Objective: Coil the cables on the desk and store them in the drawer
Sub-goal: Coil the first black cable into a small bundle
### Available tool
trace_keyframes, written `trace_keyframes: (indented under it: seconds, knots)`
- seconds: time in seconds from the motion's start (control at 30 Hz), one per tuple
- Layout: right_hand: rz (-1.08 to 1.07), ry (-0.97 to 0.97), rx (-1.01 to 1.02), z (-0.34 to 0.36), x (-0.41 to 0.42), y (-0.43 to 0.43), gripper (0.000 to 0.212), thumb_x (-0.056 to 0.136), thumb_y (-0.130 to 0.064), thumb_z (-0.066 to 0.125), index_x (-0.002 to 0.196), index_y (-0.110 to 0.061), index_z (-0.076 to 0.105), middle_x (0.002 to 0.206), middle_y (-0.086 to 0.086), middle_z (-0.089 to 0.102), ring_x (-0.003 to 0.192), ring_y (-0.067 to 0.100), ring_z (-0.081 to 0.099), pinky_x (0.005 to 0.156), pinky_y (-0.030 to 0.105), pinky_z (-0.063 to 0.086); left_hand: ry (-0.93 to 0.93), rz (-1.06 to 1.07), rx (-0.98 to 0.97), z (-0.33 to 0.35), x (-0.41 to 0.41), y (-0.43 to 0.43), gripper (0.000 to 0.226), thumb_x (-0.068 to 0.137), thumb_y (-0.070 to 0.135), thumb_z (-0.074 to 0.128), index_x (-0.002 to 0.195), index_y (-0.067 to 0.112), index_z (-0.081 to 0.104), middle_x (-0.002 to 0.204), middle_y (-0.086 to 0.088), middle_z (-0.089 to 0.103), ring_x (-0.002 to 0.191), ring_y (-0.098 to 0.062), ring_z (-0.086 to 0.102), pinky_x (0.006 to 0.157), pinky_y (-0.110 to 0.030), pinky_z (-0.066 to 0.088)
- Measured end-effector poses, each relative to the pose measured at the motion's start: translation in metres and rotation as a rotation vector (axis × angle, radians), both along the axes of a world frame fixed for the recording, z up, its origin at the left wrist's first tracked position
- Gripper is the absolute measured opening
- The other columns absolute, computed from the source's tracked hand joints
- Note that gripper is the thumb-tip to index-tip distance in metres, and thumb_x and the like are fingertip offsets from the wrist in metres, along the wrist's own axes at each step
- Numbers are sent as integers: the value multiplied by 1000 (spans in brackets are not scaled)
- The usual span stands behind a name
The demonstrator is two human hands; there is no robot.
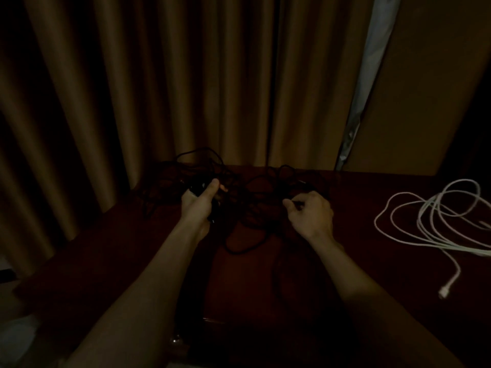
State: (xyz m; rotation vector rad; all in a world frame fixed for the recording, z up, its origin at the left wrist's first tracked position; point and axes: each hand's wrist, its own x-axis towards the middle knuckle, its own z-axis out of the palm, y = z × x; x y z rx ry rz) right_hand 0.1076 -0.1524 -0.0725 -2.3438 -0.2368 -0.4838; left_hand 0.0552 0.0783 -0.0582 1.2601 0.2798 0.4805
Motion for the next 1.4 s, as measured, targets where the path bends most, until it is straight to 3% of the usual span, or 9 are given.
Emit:
trace_keyframes:
  seconds: [0.17, 0.3, 0.47, 0.57, 0.67, 0.83, 1.0, 1.2, 1.4]
  knots:
    - [85, -25, 185, 37, -13, -11, 4, 92, -16, 76, 89, -19, 76, 113, -1, 49, 102, 11, 54, 88, 19, 41, -39, 35, 155, 42, -3, -6, 17, 101, 18, 68, 90, 8, 73, 84, 1, 78, 95, -21, 76, 79, -36, 59]
    - [238, -10, 341, 58, -28, -12, 34, 86, 8, 72, 112, -14, 69, 135, 2, 37, 105, 0, 50, 78, -2, 42, -64, -12, 201, 72, -11, -17, 14, 100, 16, 69, 104, 3, 70, 94, -7, 79, 99, -24, 77, 89, -43, 63]
    - [306, -20, 236, 81, -27, -5, 56, 91, -15, 72, 143, -26, 54, 138, -10, 43, 130, 13, 45, 107, 27, 41, -109, -51, 377, 88, -18, -13, 8, 99, 18, 70, 103, 12, 67, 104, -12, 78, 101, -23, 76, 95, -48, 60]
    - [385, -39, 233, 91, -27, 7, 39, 101, -19, 63, 139, -20, 59, 136, -11, 48, 134, 11, 46, 102, 13, 36, -111, -116, 405, 92, -21, -11, 11, 100, 19, 69, 105, 10, 66, 105, -12, 78, 102, -23, 76, 96, -50, 60]
    - [540, 174, 151, 92, -23, 25, 43, 107, -28, 53, 150, -23, 51, 140, -8, 57, 130, 9, 52, 104, 23, 44, -135, -206, 414, 90, -20, -11, 10, 100, 17, 68, 101, 7, 68, 102, -12, 77, 103, -26, 75, 94, -45, 60]
    - [548, 204, 253, 87, -11, 44, 22, 105, -28, 57, 100, -18, 76, 93, -2, 74, 86, 12, 70, 76, 30, 57, -111, -219, 455, 90, -10, -10, 12, 101, 13, 67, 91, 5, 66, 80, 4, 76, 82, -11, 75, 72, -27, 60]
    - [403, 467, 882, 95, 11, 28, 18, 100, -21, 63, 88, -10, 71, 78, 0, 61, 61, 8, 50, 50, 21, 34, -87, -116, 363, 86, 4, 13, 28, 99, 24, 71, 108, -3, 70, 95, -11, 74, 84, -20, 70, 80, -38, 60]
    - [315, 678, 1419, 90, 15, 21, 14, 91, -19, 48, 77, -16, 50, 79, -1, 59, 64, 13, 45, 57, 27, 26, -70, -18, 335, 83, 13, 13, 16, 102, 17, 66, 103, 2, 71, 87, -4, 72, 68, -6, 67, 70, -28, 56]
    - [266, 687, 1596, 82, 12, 14, 15, 87, -14, 61, 74, -15, 54, 74, -1, 56, 71, 14, 49, 65, 29, 31, -59, 45, 228, 74, 7, 20, 13, 103, 16, 64, 91, 11, 70, 87, -4, 73, 80, -19, 71, 85, -43, 59]
